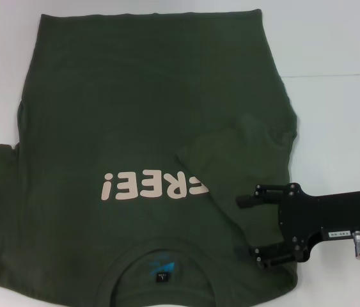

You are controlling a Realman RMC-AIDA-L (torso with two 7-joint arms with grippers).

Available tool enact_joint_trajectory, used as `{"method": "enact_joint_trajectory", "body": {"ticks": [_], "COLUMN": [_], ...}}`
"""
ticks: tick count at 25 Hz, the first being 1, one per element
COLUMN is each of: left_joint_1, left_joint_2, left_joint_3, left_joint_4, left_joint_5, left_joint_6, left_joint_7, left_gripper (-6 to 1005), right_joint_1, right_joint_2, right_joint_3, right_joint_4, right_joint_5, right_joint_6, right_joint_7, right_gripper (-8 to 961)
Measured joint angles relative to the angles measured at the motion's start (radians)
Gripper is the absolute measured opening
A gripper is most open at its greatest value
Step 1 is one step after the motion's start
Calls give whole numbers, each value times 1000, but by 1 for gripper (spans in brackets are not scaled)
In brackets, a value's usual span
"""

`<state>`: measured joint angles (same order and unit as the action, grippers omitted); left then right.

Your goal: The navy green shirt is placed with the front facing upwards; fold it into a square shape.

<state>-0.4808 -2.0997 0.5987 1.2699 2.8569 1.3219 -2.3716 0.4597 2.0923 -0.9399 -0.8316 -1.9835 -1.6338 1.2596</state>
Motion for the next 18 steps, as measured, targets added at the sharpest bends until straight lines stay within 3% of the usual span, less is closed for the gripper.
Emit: {"method": "enact_joint_trajectory", "body": {"ticks": [2,3,9,18], "left_joint_1": [-7,-24,-46,-46], "left_joint_2": [6,26,58,62], "left_joint_3": [-7,-31,-78,-81], "left_joint_4": [-2,-16,-76,-116], "left_joint_5": [0,2,3,4], "left_joint_6": [13,39,68,59], "left_joint_7": [18,48,72,83], "left_gripper": [950,950,949,950], "right_joint_1": [1,1,2,2], "right_joint_2": [0,0,1,2], "right_joint_3": [-1,-1,-1,0], "right_joint_4": [0,0,1,2], "right_joint_5": [0,0,2,2], "right_joint_6": [0,0,2,2], "right_joint_7": [3,4,5,11], "right_gripper": [915,915,915,915]}}
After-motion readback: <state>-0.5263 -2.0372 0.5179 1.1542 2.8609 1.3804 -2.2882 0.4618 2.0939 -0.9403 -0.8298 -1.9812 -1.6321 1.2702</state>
